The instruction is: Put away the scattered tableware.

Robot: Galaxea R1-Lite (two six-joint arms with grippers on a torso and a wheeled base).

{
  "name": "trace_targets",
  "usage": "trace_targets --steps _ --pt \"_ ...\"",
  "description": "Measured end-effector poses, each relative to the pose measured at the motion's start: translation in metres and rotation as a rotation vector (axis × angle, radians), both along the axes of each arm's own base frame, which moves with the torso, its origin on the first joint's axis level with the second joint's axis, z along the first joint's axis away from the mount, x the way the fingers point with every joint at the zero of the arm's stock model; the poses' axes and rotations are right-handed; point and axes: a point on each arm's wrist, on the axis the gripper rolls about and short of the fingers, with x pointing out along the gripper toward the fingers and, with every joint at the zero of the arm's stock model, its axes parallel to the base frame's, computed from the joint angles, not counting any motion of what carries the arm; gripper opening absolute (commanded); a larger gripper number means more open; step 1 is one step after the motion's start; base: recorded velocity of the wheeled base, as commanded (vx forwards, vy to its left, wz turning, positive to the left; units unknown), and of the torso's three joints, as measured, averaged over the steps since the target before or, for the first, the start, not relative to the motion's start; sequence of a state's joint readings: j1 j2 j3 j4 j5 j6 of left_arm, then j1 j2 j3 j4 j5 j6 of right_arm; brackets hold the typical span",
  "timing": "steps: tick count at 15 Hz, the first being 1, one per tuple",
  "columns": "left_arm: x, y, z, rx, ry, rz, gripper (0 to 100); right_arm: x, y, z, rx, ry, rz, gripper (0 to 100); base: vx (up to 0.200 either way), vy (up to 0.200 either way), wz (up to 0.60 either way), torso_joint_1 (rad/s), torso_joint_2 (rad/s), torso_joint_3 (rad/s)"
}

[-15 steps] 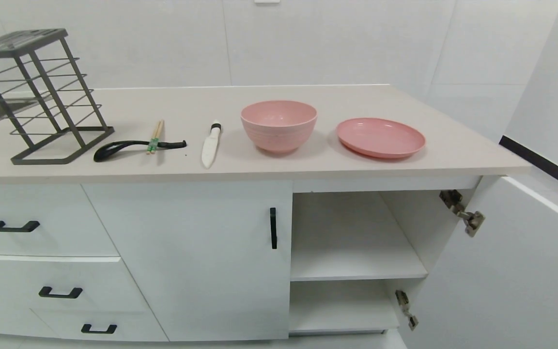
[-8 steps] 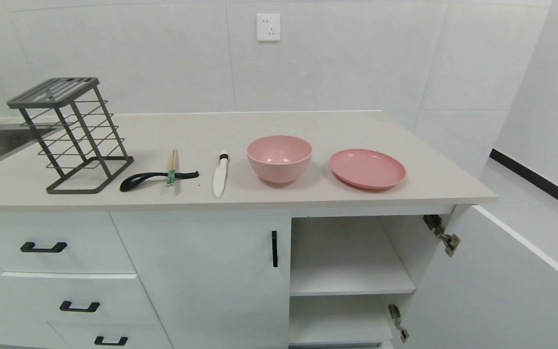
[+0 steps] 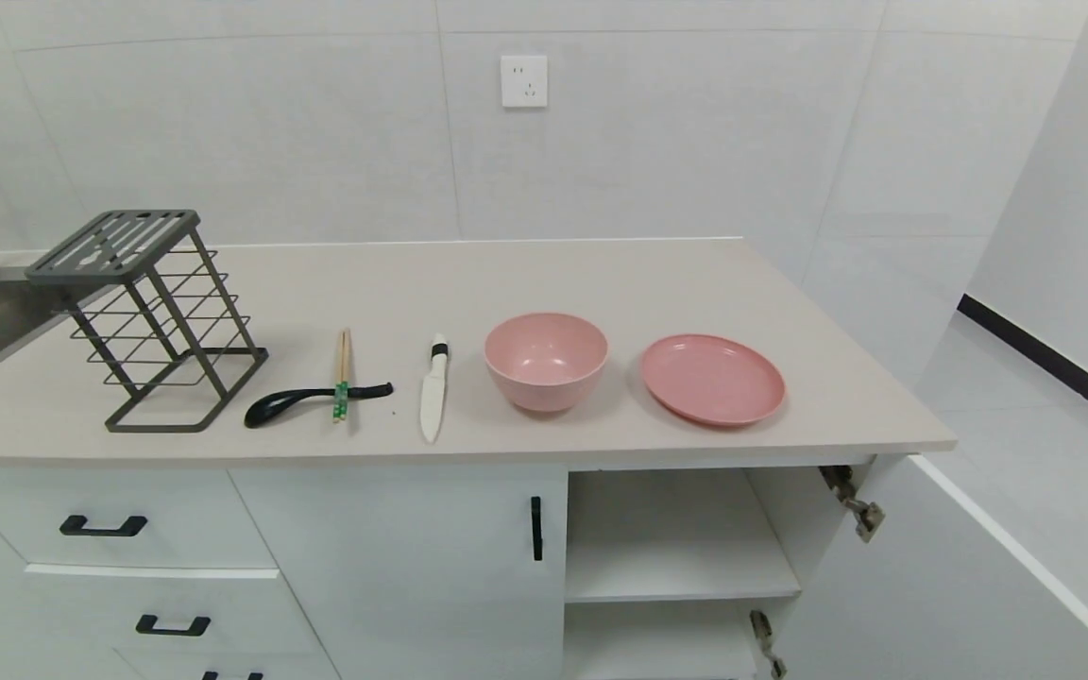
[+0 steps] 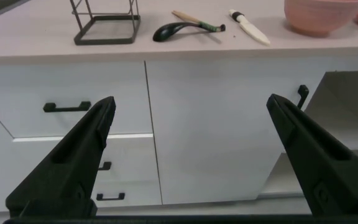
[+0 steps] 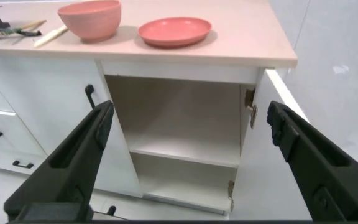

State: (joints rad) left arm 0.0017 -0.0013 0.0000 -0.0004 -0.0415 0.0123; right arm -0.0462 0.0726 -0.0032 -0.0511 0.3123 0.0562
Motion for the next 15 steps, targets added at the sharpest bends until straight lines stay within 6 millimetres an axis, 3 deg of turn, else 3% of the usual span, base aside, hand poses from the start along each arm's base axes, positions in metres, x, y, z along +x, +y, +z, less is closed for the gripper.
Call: trace_targets --steps 5,9,11,15 --pt "0.0 0.0 0.0 0.0 0.0 0.0 100 0.0 0.0 0.0 0.001 0.0 0.0 100 0.0 0.0 0.0 0.285 -0.55 -0.267" --pt "0.0 0.0 0.0001 0.0 -0.001 -0.001 100 0.0 0.0 0.0003 0.001 -0.002 0.0 100 0.2 0.0 0.0 0.278 -0.56 -0.264" --pt "0.0 0.0 0.0 0.0 0.0 -0.001 100 0.0 0.0 0.0003 0.001 -0.001 0.0 100 0.2 0.0 0.0 0.117 -0.17 -0.093" --pt "0.0 -0.0001 -0.0001 0.001 0.001 -0.004 100 0.0001 0.0 -0.0001 0.001 0.001 0.001 100 0.0 0.0 0.0 0.012 -0.01 -0.008"
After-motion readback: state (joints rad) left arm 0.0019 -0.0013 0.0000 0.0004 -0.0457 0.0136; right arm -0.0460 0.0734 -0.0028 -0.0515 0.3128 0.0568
